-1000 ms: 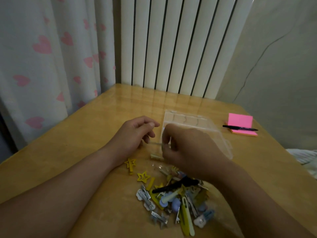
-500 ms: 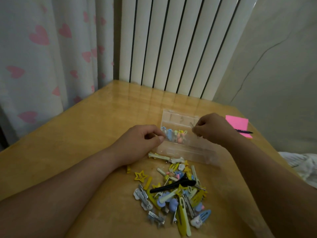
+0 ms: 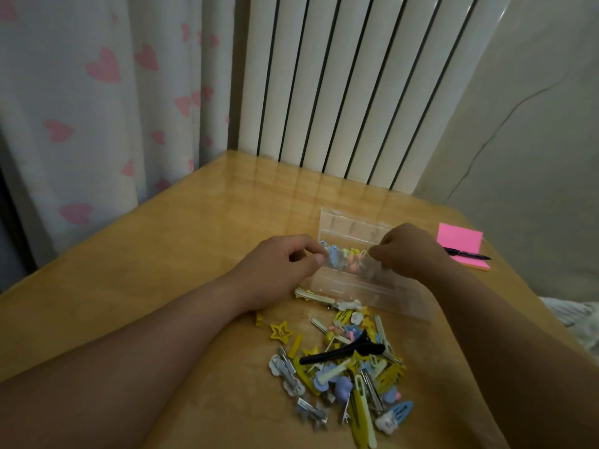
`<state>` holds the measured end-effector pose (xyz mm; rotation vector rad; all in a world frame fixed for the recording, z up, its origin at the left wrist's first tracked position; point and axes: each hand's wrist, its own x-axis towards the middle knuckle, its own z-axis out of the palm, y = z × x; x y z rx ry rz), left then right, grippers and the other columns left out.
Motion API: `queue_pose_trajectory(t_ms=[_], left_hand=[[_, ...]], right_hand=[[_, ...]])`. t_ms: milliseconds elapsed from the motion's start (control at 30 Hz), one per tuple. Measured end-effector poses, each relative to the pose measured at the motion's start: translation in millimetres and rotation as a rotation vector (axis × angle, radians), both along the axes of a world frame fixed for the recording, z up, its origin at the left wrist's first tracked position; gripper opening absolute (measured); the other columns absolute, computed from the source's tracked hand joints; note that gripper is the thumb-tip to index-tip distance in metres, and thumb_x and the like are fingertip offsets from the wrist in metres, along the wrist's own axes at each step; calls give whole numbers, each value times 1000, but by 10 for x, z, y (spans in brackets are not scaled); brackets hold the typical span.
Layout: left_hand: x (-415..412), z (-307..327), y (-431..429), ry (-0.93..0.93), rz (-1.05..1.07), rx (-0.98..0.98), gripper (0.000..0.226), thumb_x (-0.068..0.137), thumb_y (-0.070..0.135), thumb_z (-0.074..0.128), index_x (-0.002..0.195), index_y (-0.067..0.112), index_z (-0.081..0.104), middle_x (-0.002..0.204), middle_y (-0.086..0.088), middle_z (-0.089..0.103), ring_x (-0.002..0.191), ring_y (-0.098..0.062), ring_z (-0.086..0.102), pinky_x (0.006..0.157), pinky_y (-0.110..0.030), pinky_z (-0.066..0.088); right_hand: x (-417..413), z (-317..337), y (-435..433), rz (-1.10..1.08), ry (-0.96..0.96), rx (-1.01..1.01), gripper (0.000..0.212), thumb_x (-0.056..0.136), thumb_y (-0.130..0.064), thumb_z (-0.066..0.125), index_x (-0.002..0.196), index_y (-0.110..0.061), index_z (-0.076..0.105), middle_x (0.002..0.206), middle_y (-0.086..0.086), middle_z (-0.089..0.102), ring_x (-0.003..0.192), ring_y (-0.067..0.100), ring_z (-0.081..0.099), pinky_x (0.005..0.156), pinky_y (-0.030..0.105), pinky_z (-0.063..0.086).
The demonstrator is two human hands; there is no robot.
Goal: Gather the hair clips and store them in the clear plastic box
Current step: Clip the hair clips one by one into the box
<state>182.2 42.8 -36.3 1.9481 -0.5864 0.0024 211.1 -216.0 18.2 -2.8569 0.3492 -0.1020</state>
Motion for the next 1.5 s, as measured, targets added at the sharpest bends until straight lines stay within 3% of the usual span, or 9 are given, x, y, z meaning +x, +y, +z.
queue_pose_trajectory(t_ms=[200, 367, 533, 767, 933, 1100, 1233, 1367, 1500], left_hand=[[33, 68, 8, 165, 73, -186, 29, 113, 31, 41, 129, 23, 63, 93, -10, 74, 73, -14, 63, 64, -21, 49], [25, 61, 19, 126, 44, -170, 33, 114, 29, 39, 129, 31, 68, 89, -8, 71, 72, -11, 61, 61, -14, 47], [46, 49, 24, 99, 38, -147, 37, 115, 35, 34, 128, 38, 69, 91, -9, 70, 74, -10, 60, 64, -15, 46], [52, 37, 20, 94, 24, -133, 38, 115, 34, 36, 123, 36, 72, 94, -11, 72, 74, -10, 60, 66, -17, 46], [19, 40, 14, 88, -16, -69, 33, 112, 32, 45, 119, 38, 77, 88, 1, 69, 73, -5, 57, 69, -14, 47], [17, 23, 33, 76, -68, -30, 29, 106, 43, 52, 108, 34, 80, 98, -2, 76, 91, -17, 69, 85, -37, 52], [4, 32, 24, 46, -67, 57, 19, 106, 35, 61, 102, 36, 79, 93, 10, 74, 90, -9, 68, 77, -17, 49], [-2, 13, 11, 16, -94, 62, 12, 102, 34, 68, 94, 32, 76, 91, 2, 73, 85, -14, 68, 78, -27, 51], [10, -4, 9, 3, -106, 49, 11, 100, 33, 70, 91, 30, 75, 86, 0, 71, 76, -5, 61, 74, -27, 50]], right_hand=[[-641, -4, 346, 245, -510, 214, 8, 98, -32, 69, 95, -26, 73, 84, -13, 70, 78, 5, 65, 72, 37, 59], [-1010, 3, 707, 545, -293, -17, 21, 100, -45, 62, 107, -36, 79, 88, -15, 77, 79, 3, 69, 76, 35, 59], [-979, -131, 837, 647, -182, -306, 35, 105, -47, 49, 132, -40, 69, 111, -7, 78, 103, 16, 72, 83, 33, 56], [-927, -194, 851, 635, -179, -395, 26, 102, -40, 54, 119, -29, 70, 103, -1, 76, 97, 23, 72, 76, 35, 55], [-998, -146, 842, 692, -174, -381, 27, 99, -41, 55, 117, -26, 68, 95, -2, 74, 90, 21, 72, 69, 33, 51], [-1066, 45, 734, 656, -315, -105, 24, 89, -54, 57, 107, -38, 64, 87, -17, 56, 78, 4, 58, 69, 29, 50], [-942, 95, 443, 491, -402, 214, 17, 88, -51, 63, 96, -35, 61, 89, -14, 62, 78, 5, 59, 68, 27, 53], [-767, 38, 132, 261, -488, 431, 13, 97, -32, 73, 103, -24, 64, 86, -4, 70, 75, 7, 67, 66, 27, 54], [-633, 30, -114, 111, -578, 536, 16, 100, -24, 70, 114, -17, 67, 86, -1, 74, 75, 9, 72, 67, 29, 58]])
